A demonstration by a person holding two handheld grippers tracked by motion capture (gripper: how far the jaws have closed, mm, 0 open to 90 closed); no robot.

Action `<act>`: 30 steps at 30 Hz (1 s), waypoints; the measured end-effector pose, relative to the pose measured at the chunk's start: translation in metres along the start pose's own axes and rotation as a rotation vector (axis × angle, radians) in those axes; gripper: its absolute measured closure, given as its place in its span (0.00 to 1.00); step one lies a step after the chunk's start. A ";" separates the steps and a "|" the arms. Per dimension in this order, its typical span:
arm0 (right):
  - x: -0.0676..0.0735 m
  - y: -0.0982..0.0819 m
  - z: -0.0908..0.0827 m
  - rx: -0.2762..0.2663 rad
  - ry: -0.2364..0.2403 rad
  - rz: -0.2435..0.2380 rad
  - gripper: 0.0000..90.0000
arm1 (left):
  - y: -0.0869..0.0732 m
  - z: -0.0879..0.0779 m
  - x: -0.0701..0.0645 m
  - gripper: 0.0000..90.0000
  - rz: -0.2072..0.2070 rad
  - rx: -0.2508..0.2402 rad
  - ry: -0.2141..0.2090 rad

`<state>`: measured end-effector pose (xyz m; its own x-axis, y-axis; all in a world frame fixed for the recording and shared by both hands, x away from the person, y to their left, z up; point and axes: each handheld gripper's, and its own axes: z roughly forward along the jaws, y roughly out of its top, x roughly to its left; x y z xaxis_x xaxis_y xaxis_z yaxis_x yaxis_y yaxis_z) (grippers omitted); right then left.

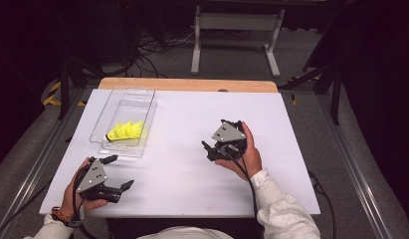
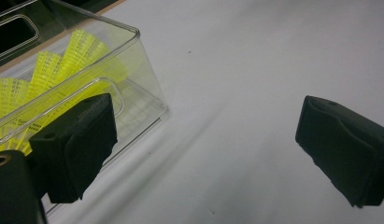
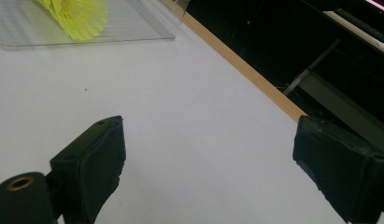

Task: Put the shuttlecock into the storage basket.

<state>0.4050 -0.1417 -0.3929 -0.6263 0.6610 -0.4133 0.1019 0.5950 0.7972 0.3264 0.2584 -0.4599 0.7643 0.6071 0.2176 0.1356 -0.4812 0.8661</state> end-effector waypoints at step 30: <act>0.002 -0.034 -0.025 -0.073 0.030 0.019 0.07 | 0.000 -0.001 0.000 0.07 -0.004 -0.003 -0.001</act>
<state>0.3808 -0.1721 -0.4091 -0.6474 0.6575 -0.3855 0.0581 0.5469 0.8352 0.3256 0.2585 -0.4597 0.7641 0.6086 0.2141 0.1367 -0.4770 0.8682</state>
